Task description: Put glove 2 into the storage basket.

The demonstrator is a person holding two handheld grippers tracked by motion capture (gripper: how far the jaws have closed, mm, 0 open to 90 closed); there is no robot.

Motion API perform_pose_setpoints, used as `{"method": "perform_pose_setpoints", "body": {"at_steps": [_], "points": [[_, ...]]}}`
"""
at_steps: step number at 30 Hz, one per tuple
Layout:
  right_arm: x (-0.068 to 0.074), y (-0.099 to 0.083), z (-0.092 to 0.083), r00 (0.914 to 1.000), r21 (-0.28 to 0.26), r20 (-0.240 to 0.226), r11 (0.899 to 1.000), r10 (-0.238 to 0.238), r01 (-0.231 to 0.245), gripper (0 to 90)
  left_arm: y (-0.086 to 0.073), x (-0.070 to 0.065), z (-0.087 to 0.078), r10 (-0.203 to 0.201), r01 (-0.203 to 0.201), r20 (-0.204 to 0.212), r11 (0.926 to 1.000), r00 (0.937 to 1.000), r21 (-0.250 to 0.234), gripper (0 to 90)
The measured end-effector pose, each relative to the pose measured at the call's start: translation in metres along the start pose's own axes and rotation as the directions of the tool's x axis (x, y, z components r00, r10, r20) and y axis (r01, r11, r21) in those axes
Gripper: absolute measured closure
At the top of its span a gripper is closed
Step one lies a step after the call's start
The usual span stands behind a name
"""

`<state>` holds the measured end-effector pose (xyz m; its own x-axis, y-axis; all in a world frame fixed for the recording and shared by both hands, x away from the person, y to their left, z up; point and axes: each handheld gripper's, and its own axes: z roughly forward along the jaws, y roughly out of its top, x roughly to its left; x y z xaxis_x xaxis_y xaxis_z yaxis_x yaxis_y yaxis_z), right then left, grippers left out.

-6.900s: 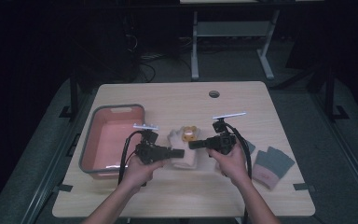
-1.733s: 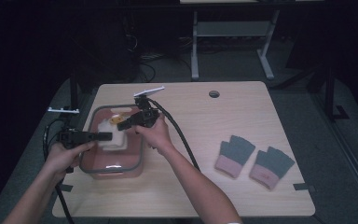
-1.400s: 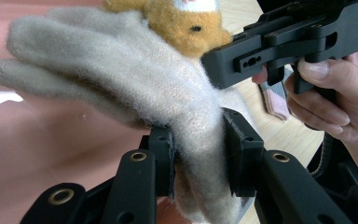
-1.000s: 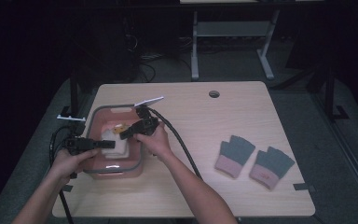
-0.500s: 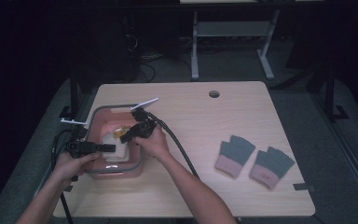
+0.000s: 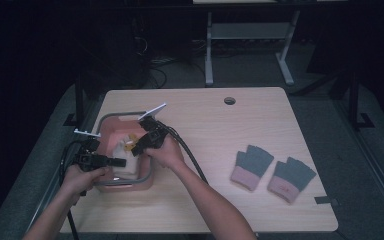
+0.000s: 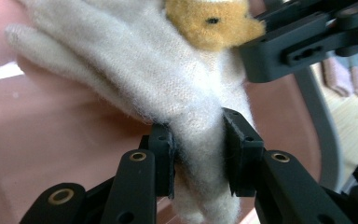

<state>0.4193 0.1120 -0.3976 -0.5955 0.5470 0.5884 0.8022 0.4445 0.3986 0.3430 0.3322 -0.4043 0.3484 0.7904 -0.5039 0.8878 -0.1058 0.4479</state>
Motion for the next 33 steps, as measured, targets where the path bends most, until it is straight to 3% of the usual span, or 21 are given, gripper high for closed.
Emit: {"method": "perform_pose_setpoints", "body": {"at_steps": [12,22,27,33], "points": [[0.003,-0.002,-0.011,0.9997,-0.016,0.013,1.0,-0.02,0.02,70.1,0.0,-0.002,0.004,0.017,-0.015,-0.069,0.9993,0.9975,0.035,63.3],[0.006,-0.003,-0.022,0.9997,-0.038,0.005,0.999,-0.022,0.023,70.6,0.008,-0.006,-0.015,0.008,-0.006,-0.127,0.9999,0.9918,0.011,56.9],[0.007,-0.004,-0.029,0.9995,-0.051,0.0,0.998,-0.032,0.032,71.0,0.014,-0.01,-0.025,0.014,-0.017,-0.144,0.9997,0.9894,-0.018,61.6],[0.006,-0.007,-0.034,0.9994,-0.061,-0.01,0.998,-0.032,0.031,71.1,0.014,-0.012,-0.013,0.043,-0.036,-0.166,0.9985,0.9852,0.041,66.9]]}}
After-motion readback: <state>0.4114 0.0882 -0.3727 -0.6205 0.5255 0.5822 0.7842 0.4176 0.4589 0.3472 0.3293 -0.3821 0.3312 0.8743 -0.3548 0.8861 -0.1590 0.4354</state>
